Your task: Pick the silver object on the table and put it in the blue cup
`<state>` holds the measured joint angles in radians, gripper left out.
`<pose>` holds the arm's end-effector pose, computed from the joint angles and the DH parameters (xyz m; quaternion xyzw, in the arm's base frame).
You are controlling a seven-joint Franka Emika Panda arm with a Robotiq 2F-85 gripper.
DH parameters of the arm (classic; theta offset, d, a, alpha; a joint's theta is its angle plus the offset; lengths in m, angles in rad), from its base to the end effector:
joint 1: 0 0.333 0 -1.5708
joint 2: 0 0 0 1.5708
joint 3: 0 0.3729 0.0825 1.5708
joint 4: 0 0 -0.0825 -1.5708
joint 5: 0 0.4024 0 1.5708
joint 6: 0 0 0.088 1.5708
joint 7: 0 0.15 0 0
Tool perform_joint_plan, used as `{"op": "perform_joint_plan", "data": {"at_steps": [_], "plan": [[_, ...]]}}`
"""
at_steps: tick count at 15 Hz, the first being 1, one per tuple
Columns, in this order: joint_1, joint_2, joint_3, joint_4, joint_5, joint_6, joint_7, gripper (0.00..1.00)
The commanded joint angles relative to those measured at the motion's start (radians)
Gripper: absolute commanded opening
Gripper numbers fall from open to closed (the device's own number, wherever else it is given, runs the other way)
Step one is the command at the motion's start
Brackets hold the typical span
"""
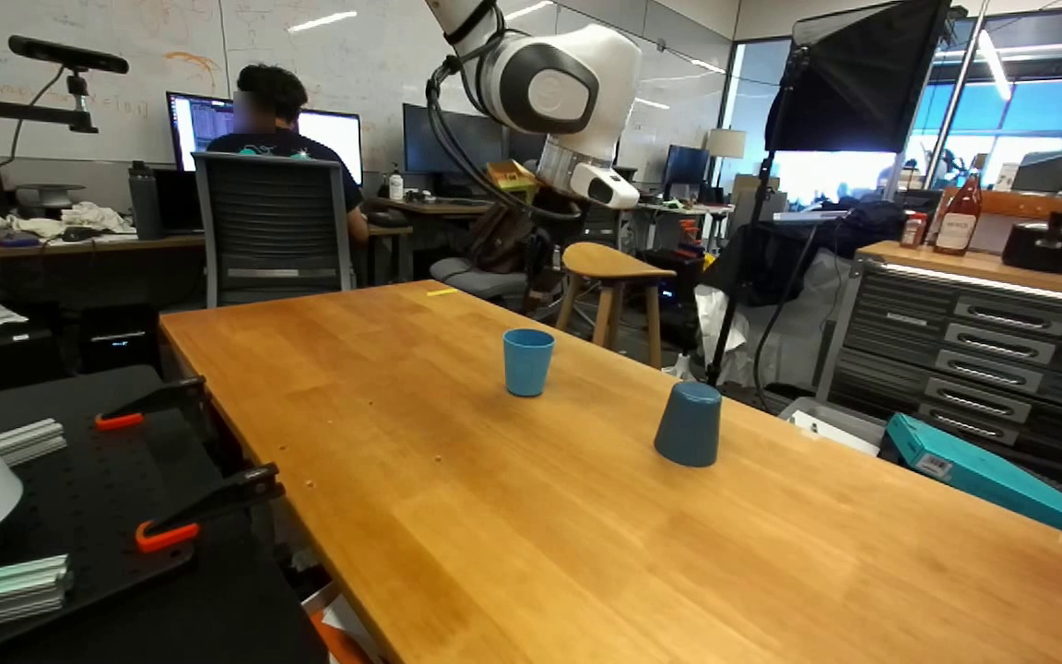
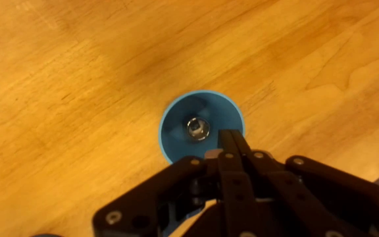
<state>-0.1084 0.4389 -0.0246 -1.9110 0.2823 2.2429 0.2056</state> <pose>0.6473 -0.0683 0.2546 -0.9596 0.2578 0.0561 0.0981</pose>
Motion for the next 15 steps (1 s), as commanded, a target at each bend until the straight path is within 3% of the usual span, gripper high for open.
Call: {"op": "perform_joint_plan", "data": {"at_steps": [1,5,6,8,9,11,15], "plan": [[0.002,-0.106,-0.021,0.001,-0.011,-0.043,-0.012,0.05],[0.003,-0.160,-0.042,0.038,-0.077,-0.106,-0.034,0.11],[0.005,-0.169,-0.048,0.050,-0.106,-0.150,-0.036,0.32],[-0.008,-0.187,-0.064,0.046,-0.146,-0.244,-0.058,0.44],[0.004,-0.165,-0.053,0.039,-0.113,-0.165,-0.028,0.25],[-0.003,-0.174,-0.064,0.040,-0.126,-0.212,-0.043,0.41],[-0.005,-0.174,-0.066,0.039,-0.129,-0.219,-0.050,0.44]]}}
